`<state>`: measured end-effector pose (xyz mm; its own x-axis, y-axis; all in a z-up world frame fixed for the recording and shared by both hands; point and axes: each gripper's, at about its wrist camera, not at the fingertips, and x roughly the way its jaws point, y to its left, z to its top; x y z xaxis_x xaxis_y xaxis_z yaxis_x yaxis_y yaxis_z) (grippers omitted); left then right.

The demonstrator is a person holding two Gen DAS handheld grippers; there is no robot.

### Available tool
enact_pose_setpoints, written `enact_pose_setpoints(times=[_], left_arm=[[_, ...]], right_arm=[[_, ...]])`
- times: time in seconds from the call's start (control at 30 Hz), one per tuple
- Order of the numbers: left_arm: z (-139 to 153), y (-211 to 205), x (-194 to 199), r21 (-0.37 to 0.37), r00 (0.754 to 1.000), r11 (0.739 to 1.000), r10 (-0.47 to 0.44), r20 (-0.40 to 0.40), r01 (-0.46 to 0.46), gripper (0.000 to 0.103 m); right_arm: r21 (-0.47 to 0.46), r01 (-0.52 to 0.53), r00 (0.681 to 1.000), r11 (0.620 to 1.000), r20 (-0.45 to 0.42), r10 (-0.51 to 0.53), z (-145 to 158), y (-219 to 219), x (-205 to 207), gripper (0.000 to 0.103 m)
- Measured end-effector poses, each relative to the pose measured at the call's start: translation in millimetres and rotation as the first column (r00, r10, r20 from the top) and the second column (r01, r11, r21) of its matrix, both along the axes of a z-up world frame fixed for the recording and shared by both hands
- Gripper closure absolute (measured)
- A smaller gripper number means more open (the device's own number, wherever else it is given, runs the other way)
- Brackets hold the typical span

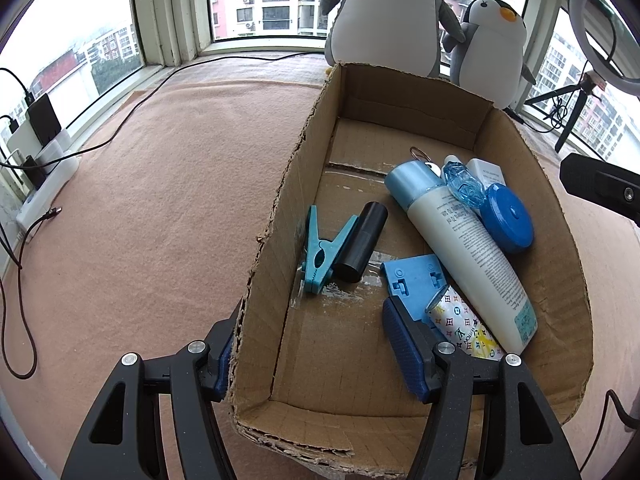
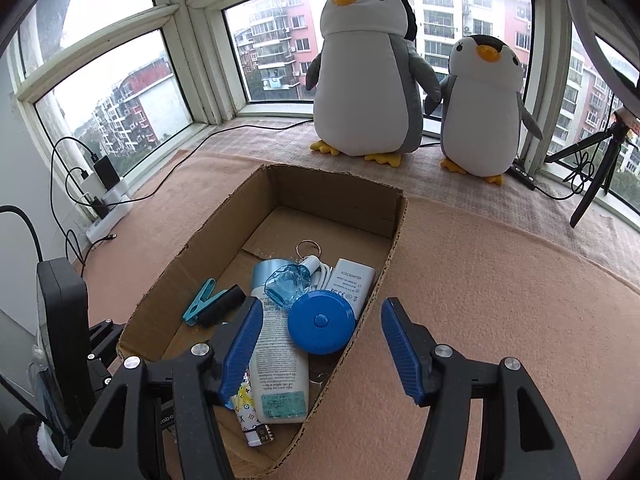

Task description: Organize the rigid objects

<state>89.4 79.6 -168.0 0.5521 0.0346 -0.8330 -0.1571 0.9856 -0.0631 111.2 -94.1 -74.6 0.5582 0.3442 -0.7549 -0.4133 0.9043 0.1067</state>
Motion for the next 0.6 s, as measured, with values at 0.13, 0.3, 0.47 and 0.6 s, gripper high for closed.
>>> enact_pose_setpoints(times=[0.13, 0.3, 0.47, 0.6], left_arm=[[10.7, -2.0, -3.6, 0.018, 1.0, 1.0, -0.005, 0.024, 0.005, 0.036], [26.5, -5.2, -12.3, 0.027, 0.999, 1.0, -0.009, 0.051, 0.008, 0.036], [46.8, -8.6, -24.1, 0.031, 0.997, 0.999, -0.02, 0.081, 0.018, 0.034], [67.7, -15.3, -37.7, 0.044, 0.993, 0.999, -0.034, 0.116, 0.03, 0.03]], right_arm=[[0.009, 0.029, 1.0, 1.0, 0.009, -0.029, 5.2, -15.5, -10.0, 0.043], [0.022, 0.063, 0.998, 0.998, 0.022, -0.064, 12.9, -33.9, -21.3, 0.042], [0.047, 0.1, 0.994, 0.994, 0.038, -0.102, 23.5, -50.5, -33.3, 0.039], [0.059, 0.12, 0.991, 0.991, 0.048, -0.123, 30.3, -60.2, -44.0, 0.034]])
